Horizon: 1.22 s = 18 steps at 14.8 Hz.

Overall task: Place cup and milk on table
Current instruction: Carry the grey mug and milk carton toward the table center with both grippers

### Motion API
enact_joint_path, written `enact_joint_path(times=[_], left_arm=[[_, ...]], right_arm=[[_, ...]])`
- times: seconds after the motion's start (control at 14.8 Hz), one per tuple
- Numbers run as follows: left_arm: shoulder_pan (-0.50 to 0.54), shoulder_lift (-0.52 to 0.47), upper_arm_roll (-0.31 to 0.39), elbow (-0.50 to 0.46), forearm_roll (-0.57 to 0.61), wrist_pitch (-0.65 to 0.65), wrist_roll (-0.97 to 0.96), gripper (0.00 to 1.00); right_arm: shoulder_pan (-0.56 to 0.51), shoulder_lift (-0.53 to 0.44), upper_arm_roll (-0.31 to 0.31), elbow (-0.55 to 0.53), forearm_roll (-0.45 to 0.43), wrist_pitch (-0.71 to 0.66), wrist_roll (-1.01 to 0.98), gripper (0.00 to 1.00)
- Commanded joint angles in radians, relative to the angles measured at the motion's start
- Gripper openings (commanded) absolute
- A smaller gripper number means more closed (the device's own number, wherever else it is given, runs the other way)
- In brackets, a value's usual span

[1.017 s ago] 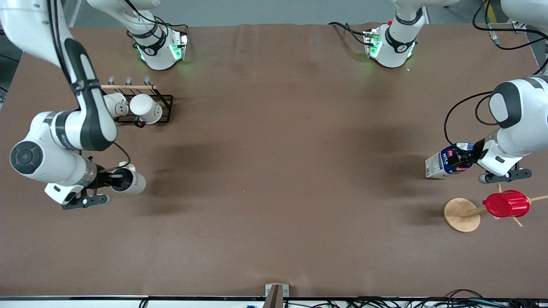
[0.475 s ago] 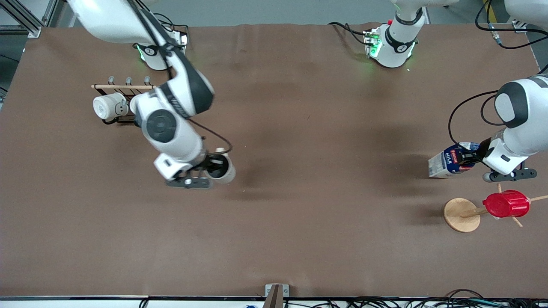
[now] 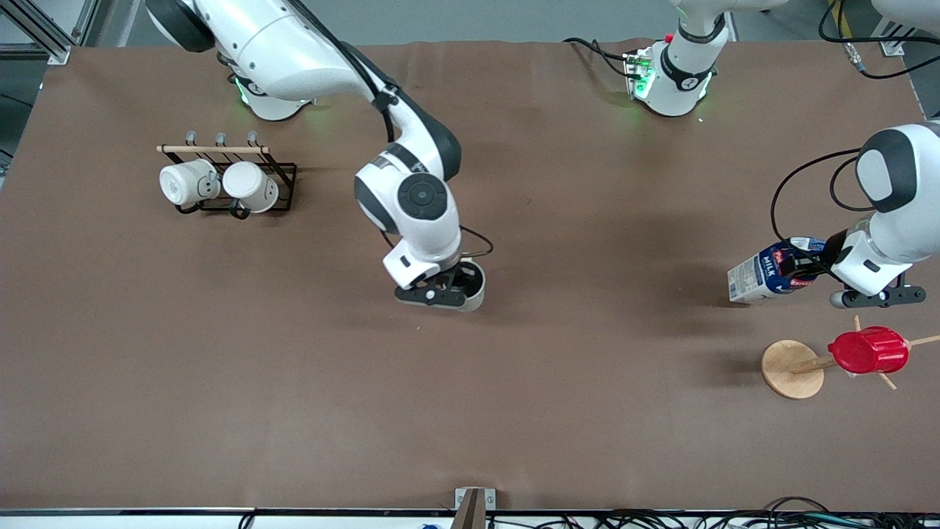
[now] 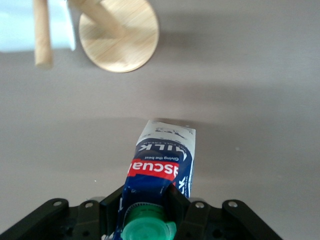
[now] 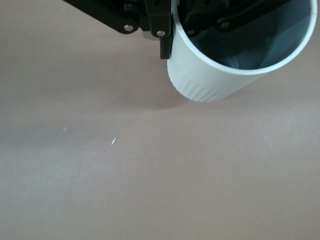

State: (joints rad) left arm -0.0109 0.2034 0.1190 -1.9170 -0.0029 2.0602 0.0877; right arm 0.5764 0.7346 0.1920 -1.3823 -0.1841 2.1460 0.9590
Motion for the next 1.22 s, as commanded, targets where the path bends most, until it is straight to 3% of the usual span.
enact_joint_path(times=[0.0,0.41,0.47,0.61,0.68,0.95,1.15], left_arm=[[-0.006,-0.002,-0.071,0.064,0.017,-0.054,-0.028,0.01],[-0.03,0.063,-0.275,0.174,0.056,-0.104,-0.259,0.0],[-0.032,0.083,-0.321,0.193,0.101,-0.107,-0.334,0.0],[-0.032,0.128,-0.404,0.231,0.135,-0.13,-0.44,0.0],[-0.038,0.149,-0.433,0.248,0.135,-0.141,-0.488,0.0],[-0.072,0.22,-0.539,0.292,0.136,-0.153,-0.681,0.0],[-0.104,0.286,-0.594,0.335,0.207,-0.153,-0.807,0.0]], right_arm=[[0.025,0.032,0.0,0.019,-0.035,0.023,0.076,0.01],[0.051,0.052,0.0,-0.015,-0.084,0.041,0.089,0.07],[0.053,0.052,0.0,-0.015,-0.084,0.041,0.089,0.24],[0.062,0.052,0.0,-0.017,-0.104,0.04,0.092,0.91],[0.065,0.051,0.0,-0.015,-0.119,0.04,0.109,1.0],[0.037,-0.035,0.001,-0.012,-0.114,-0.038,0.153,1.0],[-0.074,-0.211,0.006,-0.017,-0.107,-0.184,0.136,1.0]])
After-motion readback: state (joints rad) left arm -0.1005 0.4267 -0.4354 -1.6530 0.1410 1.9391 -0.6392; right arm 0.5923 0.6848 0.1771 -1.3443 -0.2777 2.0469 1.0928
